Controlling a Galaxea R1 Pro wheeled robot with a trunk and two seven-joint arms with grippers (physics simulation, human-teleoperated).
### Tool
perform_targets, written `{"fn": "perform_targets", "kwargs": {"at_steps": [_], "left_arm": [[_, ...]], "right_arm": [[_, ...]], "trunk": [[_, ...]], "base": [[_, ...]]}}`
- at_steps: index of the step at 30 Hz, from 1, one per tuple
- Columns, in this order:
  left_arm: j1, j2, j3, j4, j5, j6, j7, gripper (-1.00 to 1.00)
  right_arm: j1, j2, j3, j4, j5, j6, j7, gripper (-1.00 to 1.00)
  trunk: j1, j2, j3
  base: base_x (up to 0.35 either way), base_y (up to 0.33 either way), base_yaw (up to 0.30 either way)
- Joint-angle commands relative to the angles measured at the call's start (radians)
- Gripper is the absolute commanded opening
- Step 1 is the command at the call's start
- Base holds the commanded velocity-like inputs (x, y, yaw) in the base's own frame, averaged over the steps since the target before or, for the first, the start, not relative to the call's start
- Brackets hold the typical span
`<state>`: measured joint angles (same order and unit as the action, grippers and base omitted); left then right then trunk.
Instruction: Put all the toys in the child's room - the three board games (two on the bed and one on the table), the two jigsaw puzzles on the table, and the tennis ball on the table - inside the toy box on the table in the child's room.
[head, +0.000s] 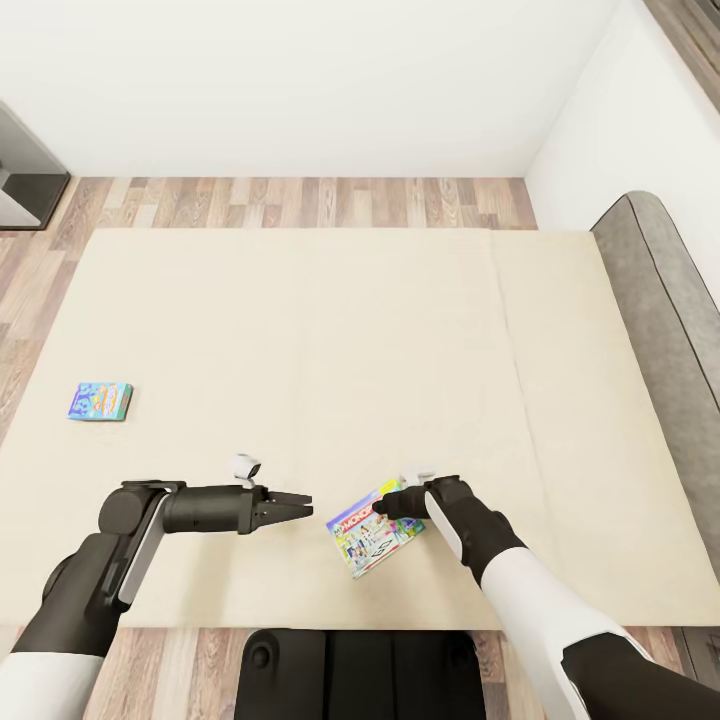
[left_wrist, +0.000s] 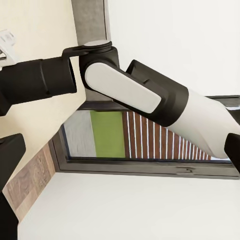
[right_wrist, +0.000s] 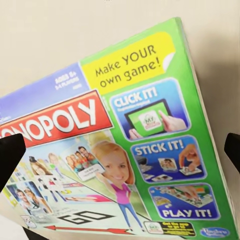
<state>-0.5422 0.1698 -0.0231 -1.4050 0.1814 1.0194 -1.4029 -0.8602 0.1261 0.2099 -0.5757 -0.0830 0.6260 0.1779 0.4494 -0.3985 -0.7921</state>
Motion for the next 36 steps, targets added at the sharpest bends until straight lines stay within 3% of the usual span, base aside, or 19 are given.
{"fn": "perform_targets", "kwargs": {"at_steps": [1, 36], "left_arm": [[-0.001, 0.001, -0.001, 0.000, 0.003, 0.010, -0.001, 1.00], [0.000, 0.000, -0.002, 0.000, 0.004, 0.011, -0.001, 1.00]], "right_arm": [[0.000, -0.001, 0.003, -0.001, -0.008, 0.005, -0.003, 1.00], [0.000, 0.001, 0.007, 0.032, 0.009, -0.002, -0.007, 1.00]], "trunk": [[0.001, -0.002, -0.001], [0.001, -0.002, -0.001]], "base": [[0.000, 0.000, 0.000], [0.000, 0.000, 0.000]]}}
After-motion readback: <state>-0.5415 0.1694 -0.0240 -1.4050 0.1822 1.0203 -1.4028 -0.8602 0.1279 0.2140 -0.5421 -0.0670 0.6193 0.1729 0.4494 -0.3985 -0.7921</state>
